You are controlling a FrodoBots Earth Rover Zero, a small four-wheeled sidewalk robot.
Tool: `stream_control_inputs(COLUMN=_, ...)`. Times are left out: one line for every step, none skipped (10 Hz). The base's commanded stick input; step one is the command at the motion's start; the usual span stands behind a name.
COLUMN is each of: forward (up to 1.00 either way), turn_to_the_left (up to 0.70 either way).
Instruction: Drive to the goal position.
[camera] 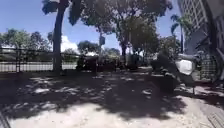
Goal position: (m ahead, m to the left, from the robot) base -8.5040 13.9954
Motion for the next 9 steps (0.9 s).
stream_control_inputs(forward=0.45, turn_to_the_left=-0.27)
stream_control_inputs(forward=0.45, turn_to_the_left=-0.27)
stream_control_inputs(forward=0.45, turn_to_the_left=-0.27)
stream_control_inputs(forward=0.45, turn_to_the_left=-0.27)
stream_control_inputs(forward=0.45, turn_to_the_left=-0.27)
stream_control_inputs(forward=0.45, turn_to_the_left=-0.08)
stream_control_inputs(forward=0.45, turn_to_the_left=0.00)
stream_control_inputs(forward=0.45, turn_to_the_left=0.00)
stream_control_inputs(forward=0.45, turn_to_the_left=0.00)
